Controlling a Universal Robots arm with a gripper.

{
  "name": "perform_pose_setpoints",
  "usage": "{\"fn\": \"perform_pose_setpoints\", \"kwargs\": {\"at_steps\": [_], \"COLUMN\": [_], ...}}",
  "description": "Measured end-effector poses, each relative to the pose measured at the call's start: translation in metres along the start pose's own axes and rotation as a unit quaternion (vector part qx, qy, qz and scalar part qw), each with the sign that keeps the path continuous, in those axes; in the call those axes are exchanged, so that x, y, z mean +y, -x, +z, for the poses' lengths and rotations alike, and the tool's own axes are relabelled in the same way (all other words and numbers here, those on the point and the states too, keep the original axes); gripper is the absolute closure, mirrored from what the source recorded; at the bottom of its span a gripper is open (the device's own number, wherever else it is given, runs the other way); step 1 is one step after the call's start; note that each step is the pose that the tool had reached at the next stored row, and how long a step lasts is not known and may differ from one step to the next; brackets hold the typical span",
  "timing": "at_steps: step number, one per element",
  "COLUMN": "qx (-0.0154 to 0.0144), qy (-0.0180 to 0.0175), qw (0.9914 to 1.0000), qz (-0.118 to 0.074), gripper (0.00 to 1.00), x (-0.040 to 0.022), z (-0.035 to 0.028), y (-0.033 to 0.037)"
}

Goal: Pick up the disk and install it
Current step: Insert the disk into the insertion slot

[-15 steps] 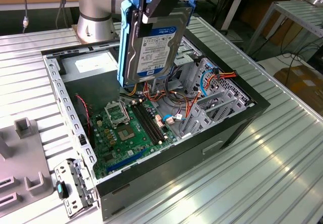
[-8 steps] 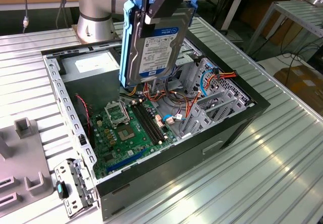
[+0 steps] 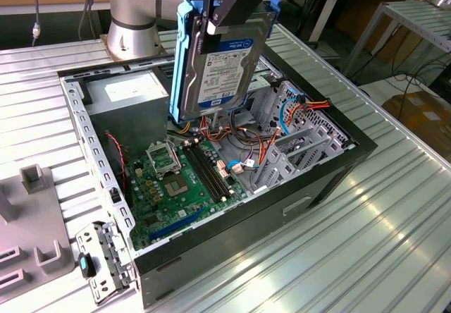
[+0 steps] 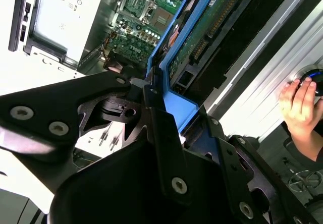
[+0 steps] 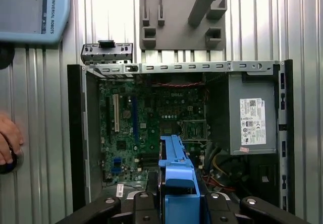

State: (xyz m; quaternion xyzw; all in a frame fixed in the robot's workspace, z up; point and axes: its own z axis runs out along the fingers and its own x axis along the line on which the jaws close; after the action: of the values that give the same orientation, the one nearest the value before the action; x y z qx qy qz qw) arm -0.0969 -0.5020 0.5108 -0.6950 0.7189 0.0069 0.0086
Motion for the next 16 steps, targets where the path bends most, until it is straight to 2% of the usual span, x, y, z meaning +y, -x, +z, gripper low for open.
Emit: {"fn": "perform_pose_setpoints", "kwargs": {"at_steps": [12, 16], "qx": [0.0001, 0.0000], "qy": [0.0000, 0.0000], "qw": [1.00000, 1.00000], "qz": [0.000, 0.000], "gripper": [0.63, 0.63], "x": [-0.0063, -0.0098], "z": [-0.0001, -0.0001], "y": [-0.0033, -0.0081]}}
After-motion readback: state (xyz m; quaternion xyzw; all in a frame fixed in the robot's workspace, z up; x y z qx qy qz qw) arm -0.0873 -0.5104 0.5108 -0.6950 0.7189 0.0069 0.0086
